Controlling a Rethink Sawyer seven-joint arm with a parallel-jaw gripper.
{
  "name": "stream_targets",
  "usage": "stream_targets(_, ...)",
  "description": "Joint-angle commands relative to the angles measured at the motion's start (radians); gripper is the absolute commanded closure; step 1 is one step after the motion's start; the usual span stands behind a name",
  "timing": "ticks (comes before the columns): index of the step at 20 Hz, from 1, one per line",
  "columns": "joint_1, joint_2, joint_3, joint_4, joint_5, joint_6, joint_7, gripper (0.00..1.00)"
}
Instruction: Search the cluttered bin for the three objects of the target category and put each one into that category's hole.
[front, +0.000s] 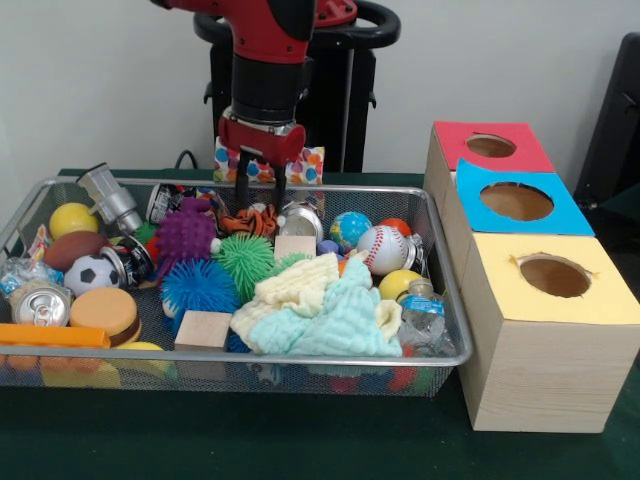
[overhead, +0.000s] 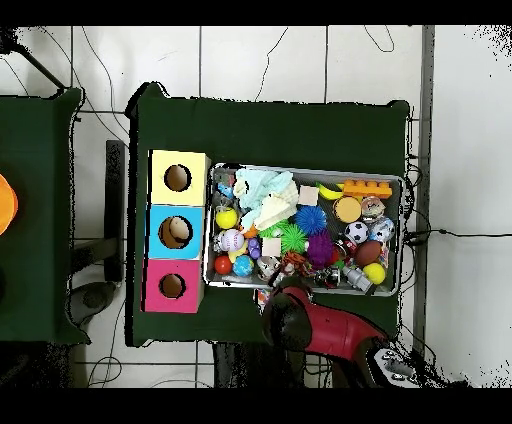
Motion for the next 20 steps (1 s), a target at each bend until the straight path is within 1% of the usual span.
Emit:
stream_targets(1,0.016,0.024,0.067,-0.089,0.076,0.047,0.136,0.0)
stream_targets(5,0.006,-0.037,0.071,-0.052,0.07,0.096,0.123,0.0)
stream_targets(6,0.009,-0.069,0.067,-0.037,0.074,0.125,0.12,0.0)
stream_targets(8,0.01,-0.1,0.067,-0.024,0.077,0.152,0.117,0.0)
stream_targets(10,-0.001,-0.103,0.077,-0.024,0.072,0.156,0.113,0.0)
stream_targets(16,-0.012,-0.068,0.089,-0.041,0.06,0.121,0.12,0.0)
stream_targets(20,-0.011,-0.089,0.095,-0.034,0.069,0.139,0.123,0.0)
